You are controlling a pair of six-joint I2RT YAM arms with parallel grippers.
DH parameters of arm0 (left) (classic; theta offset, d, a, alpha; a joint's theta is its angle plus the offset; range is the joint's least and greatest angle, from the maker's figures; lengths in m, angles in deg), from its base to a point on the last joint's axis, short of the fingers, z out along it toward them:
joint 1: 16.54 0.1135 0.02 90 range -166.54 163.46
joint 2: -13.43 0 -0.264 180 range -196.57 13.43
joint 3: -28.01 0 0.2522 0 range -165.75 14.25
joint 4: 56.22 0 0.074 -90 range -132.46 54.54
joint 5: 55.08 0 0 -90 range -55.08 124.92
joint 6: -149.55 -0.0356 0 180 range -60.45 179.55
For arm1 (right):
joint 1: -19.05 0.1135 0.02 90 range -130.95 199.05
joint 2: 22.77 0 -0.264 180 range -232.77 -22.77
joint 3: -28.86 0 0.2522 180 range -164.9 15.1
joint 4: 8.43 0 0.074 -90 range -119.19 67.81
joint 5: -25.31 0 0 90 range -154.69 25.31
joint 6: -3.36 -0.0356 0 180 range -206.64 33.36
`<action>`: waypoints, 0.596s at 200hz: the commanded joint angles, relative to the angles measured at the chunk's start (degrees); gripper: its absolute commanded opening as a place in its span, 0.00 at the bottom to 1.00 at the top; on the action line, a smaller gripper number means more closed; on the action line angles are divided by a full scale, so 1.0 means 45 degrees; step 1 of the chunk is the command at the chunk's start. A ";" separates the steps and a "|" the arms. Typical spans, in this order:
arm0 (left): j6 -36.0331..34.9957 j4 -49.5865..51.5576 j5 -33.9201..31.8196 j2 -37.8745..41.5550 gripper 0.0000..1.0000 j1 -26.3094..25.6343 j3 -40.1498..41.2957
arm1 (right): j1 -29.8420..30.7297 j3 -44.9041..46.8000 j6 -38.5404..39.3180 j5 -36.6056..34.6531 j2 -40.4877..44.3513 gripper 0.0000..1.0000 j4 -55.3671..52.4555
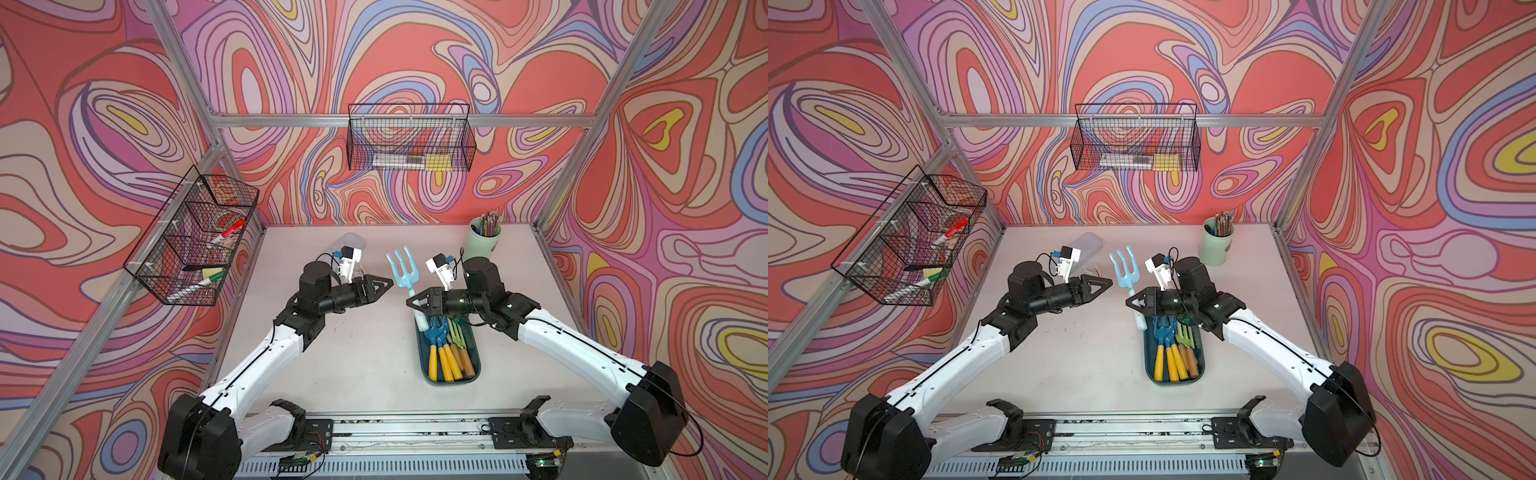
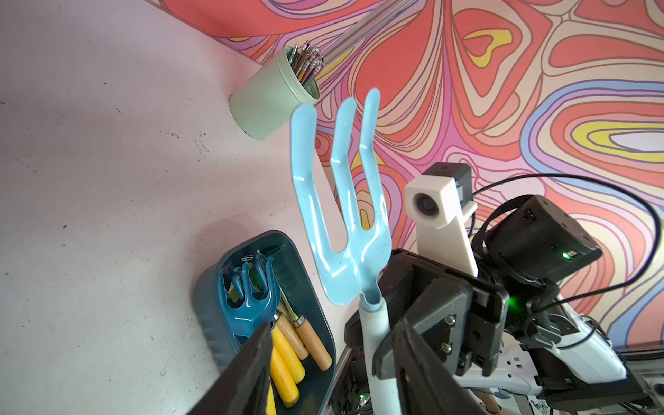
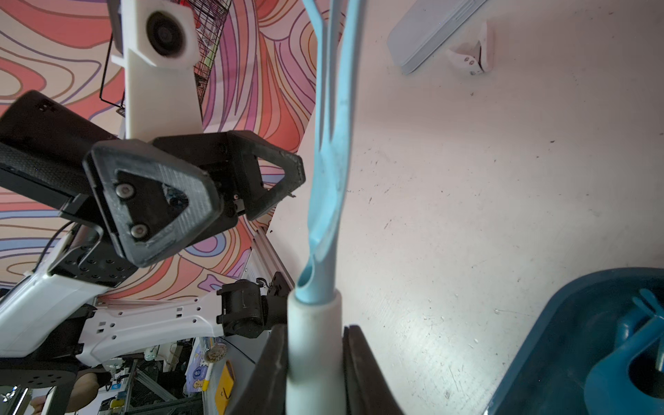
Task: Take the hand rake out of the storage box
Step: Pick up the rake from the storage box.
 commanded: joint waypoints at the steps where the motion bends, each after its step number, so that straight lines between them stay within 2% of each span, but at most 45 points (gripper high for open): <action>1: 0.0027 -0.0623 0.0350 -0.0146 0.54 0.0070 -0.0030 | -0.0040 -0.0366 -0.0402 0.0558 -0.0077 0.00 0.1113; 64: 0.0281 -0.1150 0.0633 -0.0364 0.51 0.0305 -0.0144 | 0.0010 -0.0330 -0.0741 0.0988 -0.0466 0.00 0.1437; 119: 0.0408 -0.1192 0.0485 -0.0750 0.42 0.0325 -0.0197 | 0.0573 -0.0488 -0.0890 0.1115 -0.0935 0.00 0.1930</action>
